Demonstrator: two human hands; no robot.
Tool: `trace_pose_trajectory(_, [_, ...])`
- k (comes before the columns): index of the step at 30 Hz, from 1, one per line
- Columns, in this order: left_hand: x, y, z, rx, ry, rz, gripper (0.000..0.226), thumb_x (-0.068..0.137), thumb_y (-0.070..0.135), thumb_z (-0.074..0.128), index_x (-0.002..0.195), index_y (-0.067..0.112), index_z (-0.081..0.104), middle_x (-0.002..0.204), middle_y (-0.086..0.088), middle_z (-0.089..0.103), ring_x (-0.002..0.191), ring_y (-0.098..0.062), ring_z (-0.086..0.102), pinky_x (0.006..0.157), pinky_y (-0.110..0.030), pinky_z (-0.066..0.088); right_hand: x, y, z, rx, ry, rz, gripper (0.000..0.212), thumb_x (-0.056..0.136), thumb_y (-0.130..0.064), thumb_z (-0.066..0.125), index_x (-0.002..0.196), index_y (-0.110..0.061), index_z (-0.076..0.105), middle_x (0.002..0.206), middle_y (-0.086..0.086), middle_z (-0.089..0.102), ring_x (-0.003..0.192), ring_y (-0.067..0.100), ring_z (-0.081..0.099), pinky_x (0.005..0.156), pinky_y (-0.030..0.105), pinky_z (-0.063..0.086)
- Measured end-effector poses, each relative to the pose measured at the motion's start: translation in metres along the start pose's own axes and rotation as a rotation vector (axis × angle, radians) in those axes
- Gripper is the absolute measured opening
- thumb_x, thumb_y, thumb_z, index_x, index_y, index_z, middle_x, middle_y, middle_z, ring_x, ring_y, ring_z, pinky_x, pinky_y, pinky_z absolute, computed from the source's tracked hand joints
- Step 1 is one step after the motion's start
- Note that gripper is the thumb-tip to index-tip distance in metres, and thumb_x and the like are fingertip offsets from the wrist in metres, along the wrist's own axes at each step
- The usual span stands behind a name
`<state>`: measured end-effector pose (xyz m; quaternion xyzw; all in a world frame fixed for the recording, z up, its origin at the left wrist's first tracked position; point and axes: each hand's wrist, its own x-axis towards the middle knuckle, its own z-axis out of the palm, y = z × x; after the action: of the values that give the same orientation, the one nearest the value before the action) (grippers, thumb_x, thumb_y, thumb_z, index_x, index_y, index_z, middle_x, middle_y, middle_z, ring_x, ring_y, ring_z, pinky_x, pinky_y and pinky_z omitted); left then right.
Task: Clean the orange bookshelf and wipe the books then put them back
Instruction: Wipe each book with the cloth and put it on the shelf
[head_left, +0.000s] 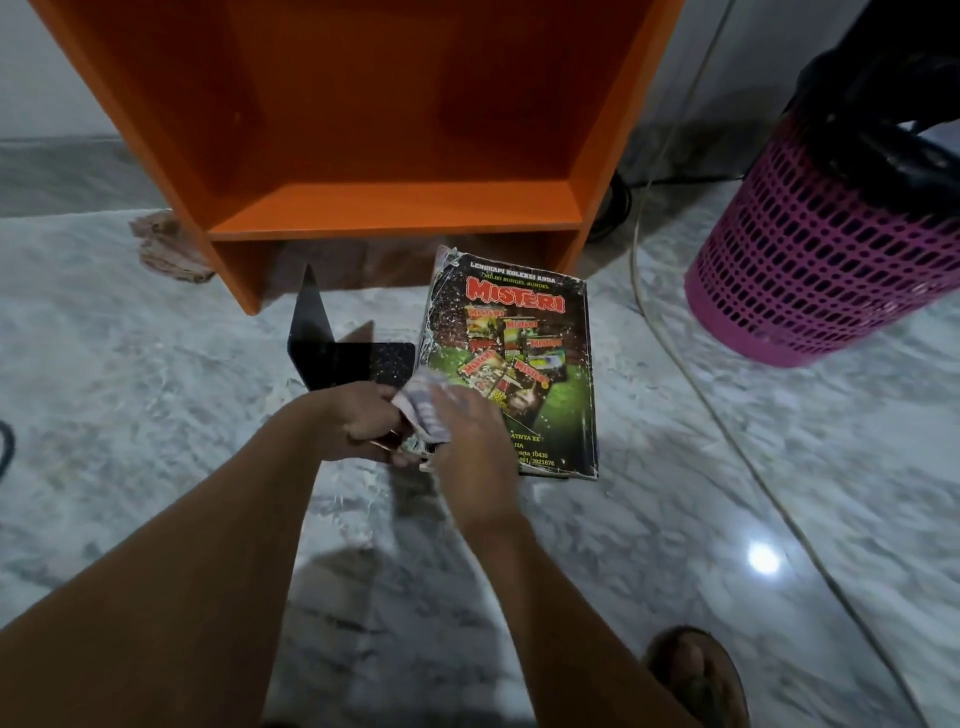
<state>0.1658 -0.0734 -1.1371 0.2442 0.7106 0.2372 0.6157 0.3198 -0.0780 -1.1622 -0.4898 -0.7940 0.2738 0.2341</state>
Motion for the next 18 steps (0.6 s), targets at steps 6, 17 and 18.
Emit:
trace_pose_trajectory(6, [-0.002,0.001,0.003,-0.043,-0.037,-0.012,0.022,0.097,-0.001,0.054,0.080,0.009,0.044,0.076,-0.010,0.050,0.083,-0.033,0.069,0.076,-0.041,0.056,0.028,0.068,-0.047,0.098,0.346,0.395,0.061,0.076,0.007,0.064,0.134,-0.011,0.057,0.125,0.016,0.059,0.101,0.032,0.056,0.072,0.030,0.044])
trace_pose_trajectory(17, [-0.005,-0.001,0.001,-0.045,-0.067,0.032,0.014,0.097,0.000,0.053,0.085,0.006,0.049,0.083,-0.012,0.055,0.072,-0.023,0.071,0.079,-0.042,0.058,0.042,0.006,-0.027,0.261,0.254,0.256,0.057,0.084,0.001,0.061,0.133,-0.026,0.049,0.124,0.003,0.056,0.092,0.020,0.063,0.068,0.034,0.060])
trace_pose_trajectory(18, [-0.005,-0.001,0.001,-0.032,-0.069,0.043,0.007,0.097,-0.003,0.052,0.092,0.003,0.053,0.090,-0.015,0.061,0.076,-0.025,0.071,0.078,-0.040,0.058,0.033,-0.005,-0.013,0.213,0.150,0.171,0.061,0.083,0.004,0.061,0.136,-0.025,0.050,0.129,0.004,0.055,0.103,0.021,0.060,0.080,0.038,0.059])
